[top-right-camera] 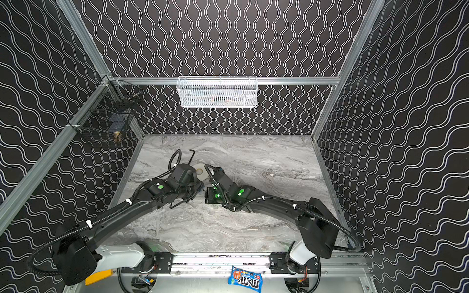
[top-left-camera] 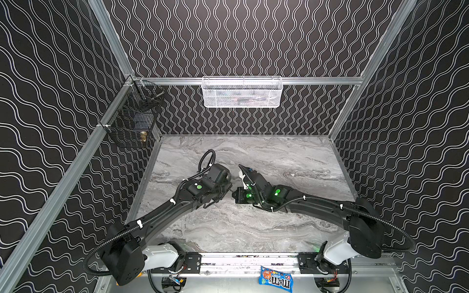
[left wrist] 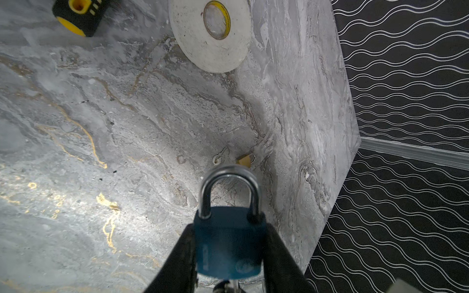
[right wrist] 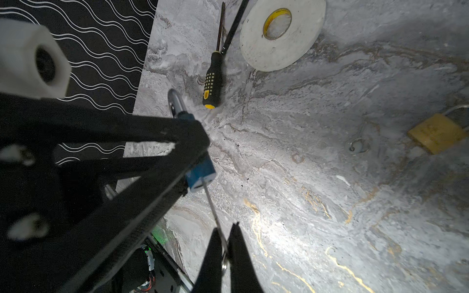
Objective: Unlock with the key
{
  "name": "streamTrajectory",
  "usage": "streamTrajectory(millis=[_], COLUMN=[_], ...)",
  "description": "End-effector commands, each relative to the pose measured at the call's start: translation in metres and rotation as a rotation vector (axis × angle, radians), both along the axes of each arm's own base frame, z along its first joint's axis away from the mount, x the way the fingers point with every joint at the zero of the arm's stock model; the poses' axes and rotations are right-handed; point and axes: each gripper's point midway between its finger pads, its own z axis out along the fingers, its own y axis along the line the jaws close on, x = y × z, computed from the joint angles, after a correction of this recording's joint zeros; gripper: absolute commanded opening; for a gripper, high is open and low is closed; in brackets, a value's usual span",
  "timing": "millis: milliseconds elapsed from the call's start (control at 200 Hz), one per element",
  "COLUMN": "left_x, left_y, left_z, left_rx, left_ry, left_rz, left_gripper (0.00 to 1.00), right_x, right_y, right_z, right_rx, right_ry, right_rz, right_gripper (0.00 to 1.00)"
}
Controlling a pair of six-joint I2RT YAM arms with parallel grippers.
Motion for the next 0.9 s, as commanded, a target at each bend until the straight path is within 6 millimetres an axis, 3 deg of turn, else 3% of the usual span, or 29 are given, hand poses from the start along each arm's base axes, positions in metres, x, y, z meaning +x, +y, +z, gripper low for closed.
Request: streamTrajectory(millis=[0, 536, 896], left_x=[-0.013, -0.013, -0.008], left_y=[0.004, 0.005, -0.013], left_z=[-0.01, -0.005, 0.01], left_rx=[0.008, -0.011, -0.17], left_ry=[0.064, 0.066, 0.055], left_rz=[-0.004, 0.015, 0.043], left_gripper=[0.15, 0.13, 0.12], right_x=[0.02, 0.022, 0.023], right_y=[-0.006, -0.023, -0.014], right_z=[0.017, 0.025, 0.021], right_rx=[-0.019, -0.086, -0.121], right_ry=[-0.102, -0.114, -0.17], right_rz=[-0.06, -0.103, -0.111], right_gripper=[0.0, 0.0, 0.0])
